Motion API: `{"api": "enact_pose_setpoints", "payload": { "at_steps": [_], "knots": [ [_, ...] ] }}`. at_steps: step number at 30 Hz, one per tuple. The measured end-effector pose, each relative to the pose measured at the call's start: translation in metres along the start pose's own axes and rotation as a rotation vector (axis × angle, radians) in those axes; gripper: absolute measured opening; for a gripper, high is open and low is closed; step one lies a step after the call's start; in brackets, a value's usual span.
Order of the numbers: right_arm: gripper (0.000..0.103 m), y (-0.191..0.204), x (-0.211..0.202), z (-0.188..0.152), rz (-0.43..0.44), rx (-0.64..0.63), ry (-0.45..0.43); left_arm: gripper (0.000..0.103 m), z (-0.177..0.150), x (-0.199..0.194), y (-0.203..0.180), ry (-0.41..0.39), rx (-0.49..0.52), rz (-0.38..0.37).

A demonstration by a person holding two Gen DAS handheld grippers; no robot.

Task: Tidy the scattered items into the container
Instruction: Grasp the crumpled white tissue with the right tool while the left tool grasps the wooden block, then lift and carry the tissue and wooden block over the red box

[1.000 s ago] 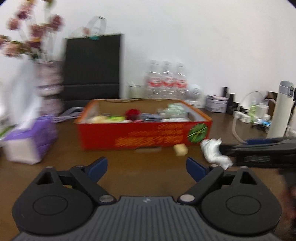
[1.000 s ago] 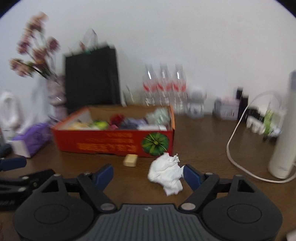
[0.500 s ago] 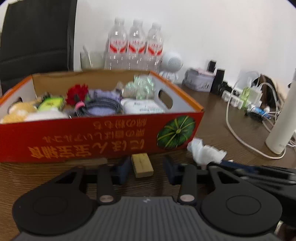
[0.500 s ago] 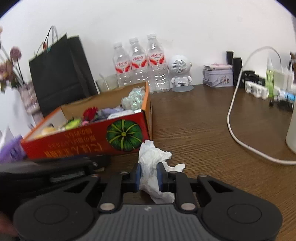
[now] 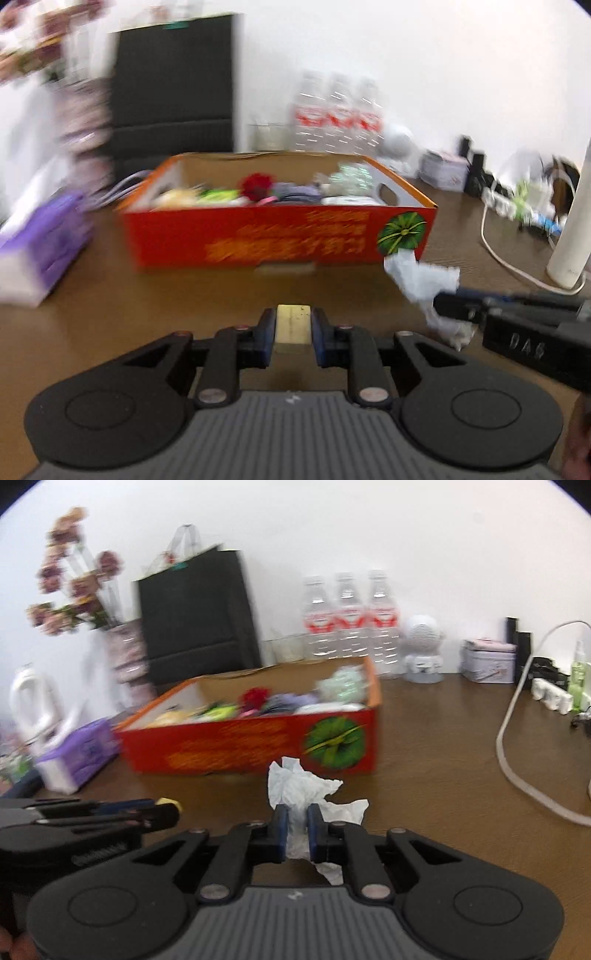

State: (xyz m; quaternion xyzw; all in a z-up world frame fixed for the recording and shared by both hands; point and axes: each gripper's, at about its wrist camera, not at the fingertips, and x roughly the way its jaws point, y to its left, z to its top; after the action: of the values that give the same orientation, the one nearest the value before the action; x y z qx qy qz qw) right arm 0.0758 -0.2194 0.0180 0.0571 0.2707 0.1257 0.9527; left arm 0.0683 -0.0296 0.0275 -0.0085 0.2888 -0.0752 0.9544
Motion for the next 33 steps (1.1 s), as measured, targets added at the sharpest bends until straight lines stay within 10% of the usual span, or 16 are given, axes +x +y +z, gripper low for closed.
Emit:
{"api": "enact_pose_setpoints", "payload": {
  "at_steps": [10,17,21,24,33],
  "knots": [
    [0.017,0.068,-0.085,-0.076,0.176,-0.180,0.096,0.022,-0.083,-0.092,0.026,0.058,-0.042,0.058],
    [0.064,0.074,-0.118,-0.077,0.094,-0.144,0.004,0.034,-0.092,-0.102,0.023,0.046,0.004,0.066],
    [0.064,0.071,-0.090,-0.073,0.045,-0.090,0.053,0.040,-0.090,-0.096,0.026,0.042,-0.004,0.061],
    [0.042,0.072,-0.068,-0.075,0.040,-0.080,0.092,0.022,-0.089,-0.093,0.029,0.039,0.005,0.055],
    [0.019,0.086,-0.075,-0.078,0.023,-0.144,0.086,0.021,-0.088,-0.112,0.022,-0.033,-0.007,0.065]
  ]
}}
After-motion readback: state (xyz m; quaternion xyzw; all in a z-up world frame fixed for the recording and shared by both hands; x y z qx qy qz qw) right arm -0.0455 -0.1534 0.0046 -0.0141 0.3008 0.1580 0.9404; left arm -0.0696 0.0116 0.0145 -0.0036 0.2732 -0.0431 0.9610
